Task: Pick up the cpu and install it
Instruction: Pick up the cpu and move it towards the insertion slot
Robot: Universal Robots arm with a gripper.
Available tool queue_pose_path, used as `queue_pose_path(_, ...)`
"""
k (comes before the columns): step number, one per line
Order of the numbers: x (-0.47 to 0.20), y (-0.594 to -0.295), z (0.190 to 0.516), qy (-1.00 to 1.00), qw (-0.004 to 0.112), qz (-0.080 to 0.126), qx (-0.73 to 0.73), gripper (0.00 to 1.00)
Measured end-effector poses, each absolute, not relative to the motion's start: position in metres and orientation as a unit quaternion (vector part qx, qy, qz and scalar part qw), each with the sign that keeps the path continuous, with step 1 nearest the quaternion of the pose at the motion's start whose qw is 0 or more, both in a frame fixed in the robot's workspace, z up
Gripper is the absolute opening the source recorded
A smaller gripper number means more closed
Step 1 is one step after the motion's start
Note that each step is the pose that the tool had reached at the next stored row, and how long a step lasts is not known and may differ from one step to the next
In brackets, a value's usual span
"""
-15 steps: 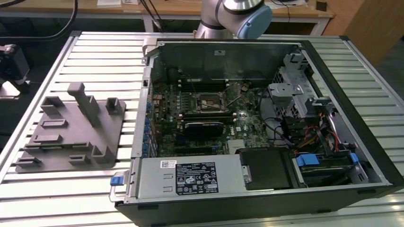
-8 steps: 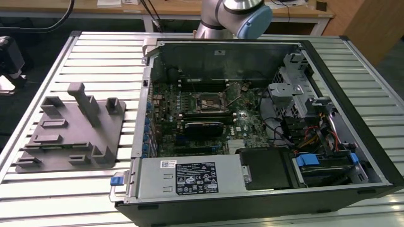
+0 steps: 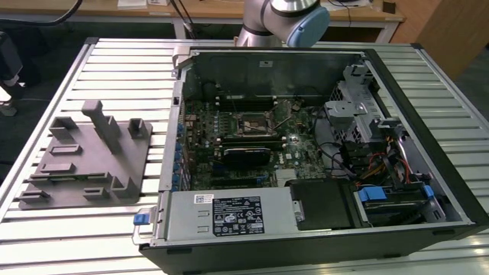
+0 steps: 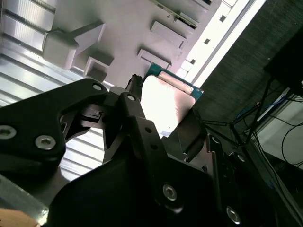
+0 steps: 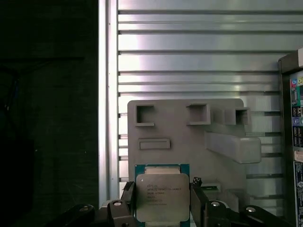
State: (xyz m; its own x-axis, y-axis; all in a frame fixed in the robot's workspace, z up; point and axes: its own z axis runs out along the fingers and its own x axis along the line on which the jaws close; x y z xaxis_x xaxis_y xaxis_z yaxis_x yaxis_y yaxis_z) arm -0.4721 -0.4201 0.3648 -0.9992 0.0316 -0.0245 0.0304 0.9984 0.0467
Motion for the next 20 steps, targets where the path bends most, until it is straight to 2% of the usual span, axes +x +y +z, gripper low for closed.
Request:
queue_pose_path(8, -0.472, -0.419, 0.378, 1.000, 0.013, 0.023, 0.016, 0.55)
queue_pose_path(20, -0.470, -0.419, 0.379, 1.000, 0.013, 0.023, 0.016, 0.55)
